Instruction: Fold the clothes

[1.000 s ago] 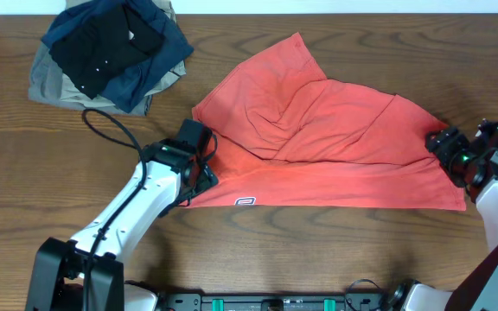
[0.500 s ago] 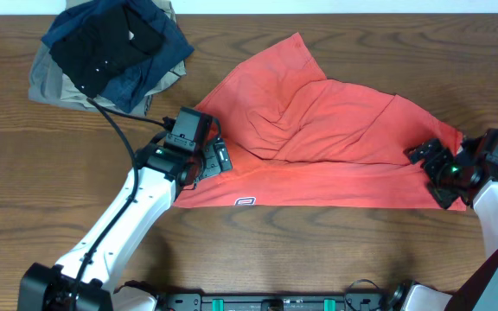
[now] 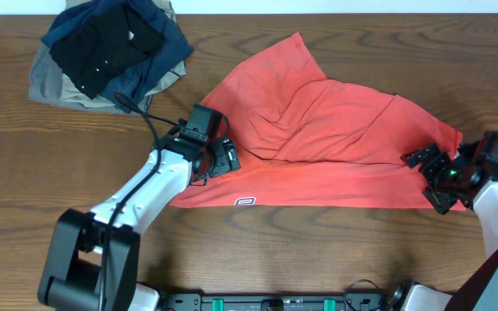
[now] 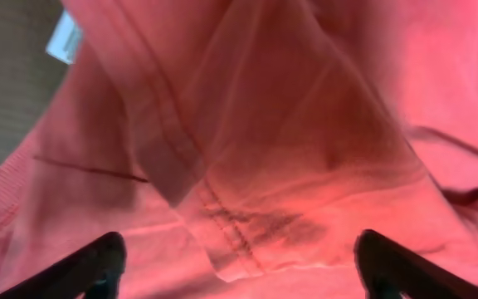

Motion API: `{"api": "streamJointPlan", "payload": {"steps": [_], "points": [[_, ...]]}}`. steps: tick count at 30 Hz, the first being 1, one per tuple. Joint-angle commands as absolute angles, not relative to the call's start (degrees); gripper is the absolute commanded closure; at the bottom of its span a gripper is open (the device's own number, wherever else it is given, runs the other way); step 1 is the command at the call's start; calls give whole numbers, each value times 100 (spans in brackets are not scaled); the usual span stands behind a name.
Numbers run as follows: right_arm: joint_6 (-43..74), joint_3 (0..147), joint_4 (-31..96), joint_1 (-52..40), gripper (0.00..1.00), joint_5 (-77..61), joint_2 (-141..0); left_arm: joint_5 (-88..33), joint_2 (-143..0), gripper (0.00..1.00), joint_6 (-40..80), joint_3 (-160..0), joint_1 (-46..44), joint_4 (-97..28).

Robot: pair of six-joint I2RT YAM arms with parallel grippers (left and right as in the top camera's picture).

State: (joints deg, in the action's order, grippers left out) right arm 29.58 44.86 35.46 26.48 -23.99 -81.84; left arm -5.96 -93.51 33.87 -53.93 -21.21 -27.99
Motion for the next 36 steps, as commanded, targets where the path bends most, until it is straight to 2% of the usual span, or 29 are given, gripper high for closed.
{"api": "streamJointPlan", "payload": {"steps": [1,2,5,15,21,31,36], "points": [[3017,4541,3559,2582,1,-2397,-8117,-716,-9397,26,3326,-5439,-2132,-2775],[3017,4541,3559,2582,1,-2397,-8117,-733,-9397,29,3323,-5439,-2132,-2773],[3017,4541,3559,2582,1,-2399,-8117,-751,-9402,29,3323,-5435,-2132,-2770],[3017,4541,3559,2582,1,-2399,-8117,-714,-9657,29,3264,-5435,-2130,-2668],[3017,4541,3559,2582,1,-2397,-8117,-1369,-9889,29,3284,-5435,-2132,-2764],[3017,4541,3559,2585,1,-2399,-8117,-1396,-9891,29,3330,-5433,-2134,-2700],[3020,4541,3559,2585,1,-2397,-8117,-1396,-9891,38,3328,-5428,-2134,-2705]]}}
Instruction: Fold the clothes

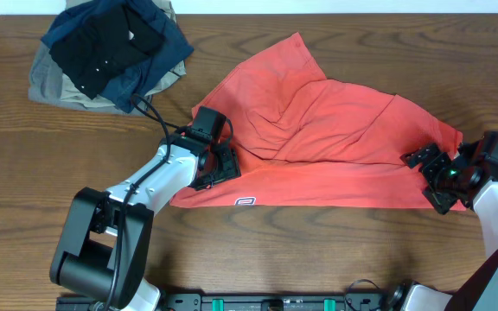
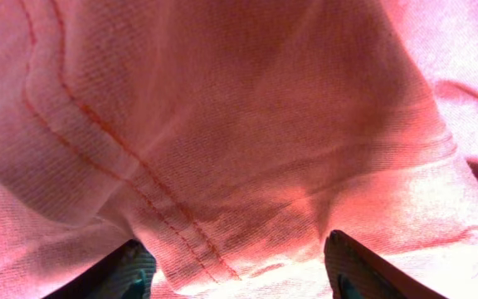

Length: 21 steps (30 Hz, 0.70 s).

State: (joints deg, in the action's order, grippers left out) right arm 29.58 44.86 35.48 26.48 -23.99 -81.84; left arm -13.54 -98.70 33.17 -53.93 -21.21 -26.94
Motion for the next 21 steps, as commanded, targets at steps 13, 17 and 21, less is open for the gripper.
{"api": "streamJointPlan", "payload": {"steps": [13,17,21], "points": [[3017,4541,3559,2585,1,-2397,-8117,-1286,-9891,87,3328,-5406,-2134,-2510],[3017,4541,3559,2585,1,-2399,-8117,-1286,-9891,88,3328,-5406,-2134,-2246],[3017,4541,3559,2585,1,-2397,-8117,-1288,-9891,90,3328,-5406,-2134,-1955]]}}
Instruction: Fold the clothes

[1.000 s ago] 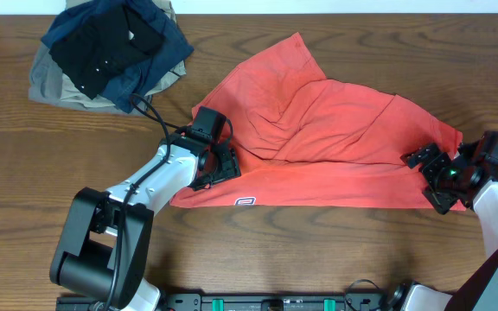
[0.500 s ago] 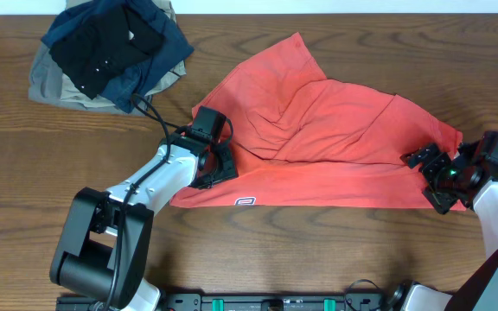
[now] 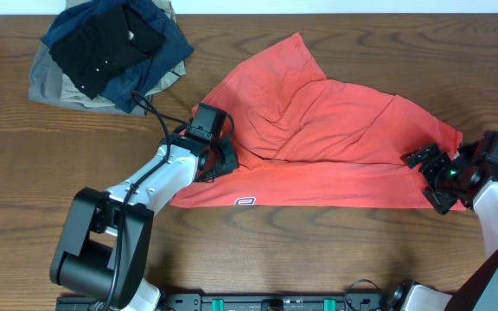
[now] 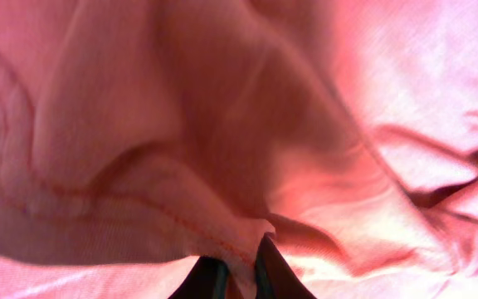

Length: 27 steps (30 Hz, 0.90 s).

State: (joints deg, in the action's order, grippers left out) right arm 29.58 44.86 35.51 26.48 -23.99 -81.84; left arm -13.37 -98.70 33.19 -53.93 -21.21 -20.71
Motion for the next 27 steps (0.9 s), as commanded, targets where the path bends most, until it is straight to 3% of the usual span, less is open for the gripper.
{"api": "streamJointPlan", "payload": {"steps": [1,18,27], "points": [[3017,4541,3559,2585,1,-2399,-8117,-1288,-9891,91,3328,-5406,-2134,-1890],[3017,4541,3559,2585,1,-2399,-8117,-1247,-9894,94,3350,-5402,-2517,-493],[3020,4541,3559,2585,1,-2397,-8117,-86,-9902,94,3597,-5400,-2886,12]]}}
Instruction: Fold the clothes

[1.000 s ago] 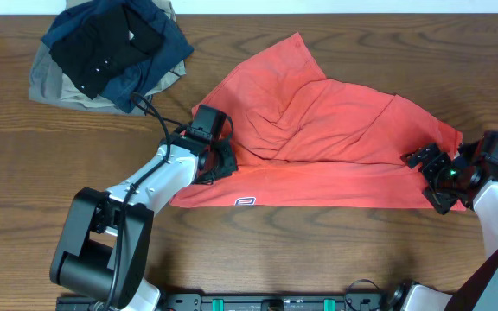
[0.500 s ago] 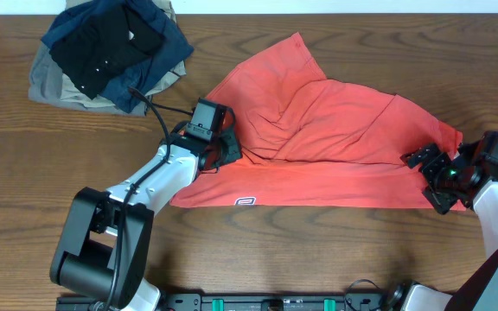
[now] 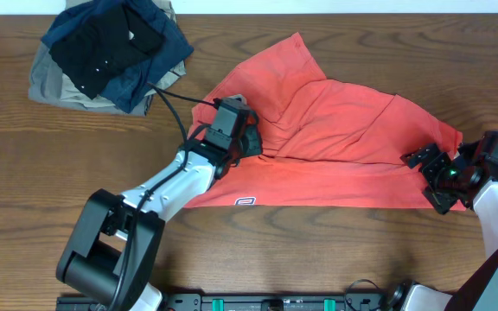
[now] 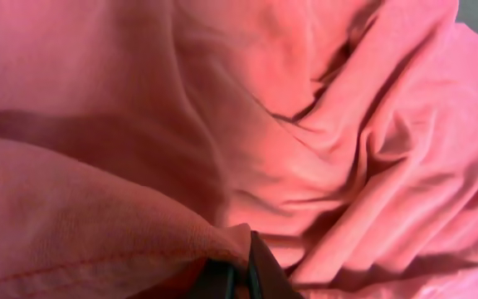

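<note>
A red garment (image 3: 335,138) lies spread and creased across the middle of the wooden table. My left gripper (image 3: 247,141) is over its left part, shut on a hemmed fold of the red cloth (image 4: 173,232), which fills the left wrist view; the fingertips (image 4: 260,270) pinch it at the bottom edge. My right gripper (image 3: 433,171) rests at the garment's right edge, its fingers spread around the hem corner.
A pile of dark blue, black and grey clothes (image 3: 106,47) lies at the back left corner. A white logo patch (image 3: 245,201) marks the garment's near hem. Bare table (image 3: 318,250) runs along the front.
My left gripper, shut on the left edge of the red cloth, has moved right and back, carrying that edge inward over the garment. The right arm has not moved.
At first my left gripper was open over the garment's left edge. It then stood lower, close on the hem, still open. Then it was shut on the hem. Now it holds that fold farther right over the garment. The right gripper stayed at the right edge throughout.
</note>
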Motion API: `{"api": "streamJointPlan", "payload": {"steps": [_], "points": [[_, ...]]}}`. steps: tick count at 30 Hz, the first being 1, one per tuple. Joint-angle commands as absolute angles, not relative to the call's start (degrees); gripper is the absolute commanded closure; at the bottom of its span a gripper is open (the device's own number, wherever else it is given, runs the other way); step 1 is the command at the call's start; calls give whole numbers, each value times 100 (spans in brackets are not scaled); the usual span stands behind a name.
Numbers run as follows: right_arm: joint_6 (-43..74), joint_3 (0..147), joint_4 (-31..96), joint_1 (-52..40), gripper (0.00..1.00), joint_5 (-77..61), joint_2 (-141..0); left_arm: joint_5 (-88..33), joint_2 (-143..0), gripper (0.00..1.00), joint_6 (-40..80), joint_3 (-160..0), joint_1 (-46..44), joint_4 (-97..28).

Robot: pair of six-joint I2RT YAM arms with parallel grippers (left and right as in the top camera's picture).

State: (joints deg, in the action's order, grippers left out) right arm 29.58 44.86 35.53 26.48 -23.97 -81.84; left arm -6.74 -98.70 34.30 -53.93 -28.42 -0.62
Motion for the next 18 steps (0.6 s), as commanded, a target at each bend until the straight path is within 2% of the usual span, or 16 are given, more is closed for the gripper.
{"api": "streamJointPlan", "payload": {"steps": [1,14,16,18], "points": [[3017,4541,3559,2585,1,-2397,-8117,-30,-9902,94,3607,-5400,-2897,64],[3017,4541,3559,2585,1,-2399,-8117,266,-10451,93,3610,-5400,-2897,1146],[3020,4541,3559,2585,1,-2399,-8117,266,-10595,83,3607,-5400,-2895,1258],[3020,4541,3559,2585,1,-2397,-8117,268,-10689,53,3605,-5400,-2893,1323]]}}
